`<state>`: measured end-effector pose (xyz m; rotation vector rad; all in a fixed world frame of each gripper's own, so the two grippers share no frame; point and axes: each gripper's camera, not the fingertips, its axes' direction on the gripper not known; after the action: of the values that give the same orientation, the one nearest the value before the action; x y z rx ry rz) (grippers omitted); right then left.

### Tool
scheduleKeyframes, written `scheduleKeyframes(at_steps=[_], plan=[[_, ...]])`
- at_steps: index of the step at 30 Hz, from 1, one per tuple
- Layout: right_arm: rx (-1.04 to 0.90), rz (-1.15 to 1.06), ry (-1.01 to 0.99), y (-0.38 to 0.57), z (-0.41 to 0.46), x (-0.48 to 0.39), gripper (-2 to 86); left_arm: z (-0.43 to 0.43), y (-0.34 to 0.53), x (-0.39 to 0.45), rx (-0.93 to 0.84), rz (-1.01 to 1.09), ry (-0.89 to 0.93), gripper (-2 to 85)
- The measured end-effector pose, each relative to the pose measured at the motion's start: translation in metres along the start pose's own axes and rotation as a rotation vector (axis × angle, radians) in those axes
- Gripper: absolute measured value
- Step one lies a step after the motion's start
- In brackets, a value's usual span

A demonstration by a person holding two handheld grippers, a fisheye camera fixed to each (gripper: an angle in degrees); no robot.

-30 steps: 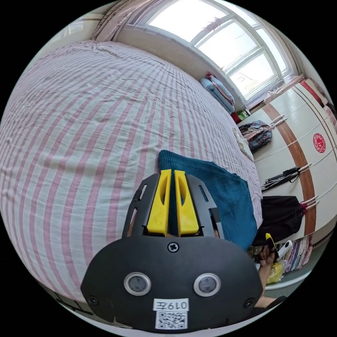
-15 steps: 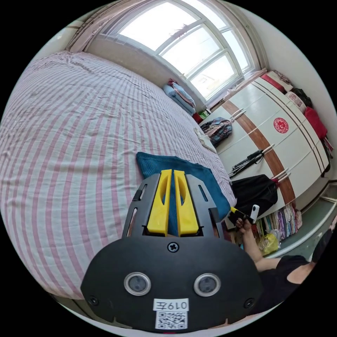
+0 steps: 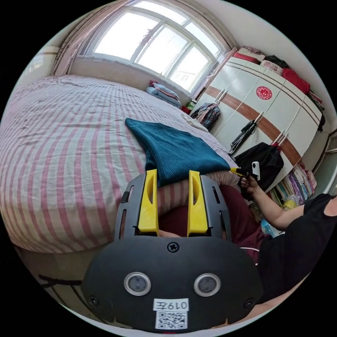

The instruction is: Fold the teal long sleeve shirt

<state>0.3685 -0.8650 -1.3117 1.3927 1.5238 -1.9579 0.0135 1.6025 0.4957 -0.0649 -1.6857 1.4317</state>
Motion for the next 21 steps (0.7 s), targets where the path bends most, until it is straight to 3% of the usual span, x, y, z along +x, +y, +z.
scheduleKeyframes(at_steps=[4, 21], plan=[[0.0, -0.008, -0.002, 0.001, -0.001, 0.004, 7.9, 0.0, 0.017, 0.011, -0.057, 0.05, -0.098, 11.4], [-0.007, -0.057, -0.041, -0.004, -0.016, 0.006, 0.8, -0.03, 0.057, -0.01, -0.001, -0.022, 0.07, 2.6]])
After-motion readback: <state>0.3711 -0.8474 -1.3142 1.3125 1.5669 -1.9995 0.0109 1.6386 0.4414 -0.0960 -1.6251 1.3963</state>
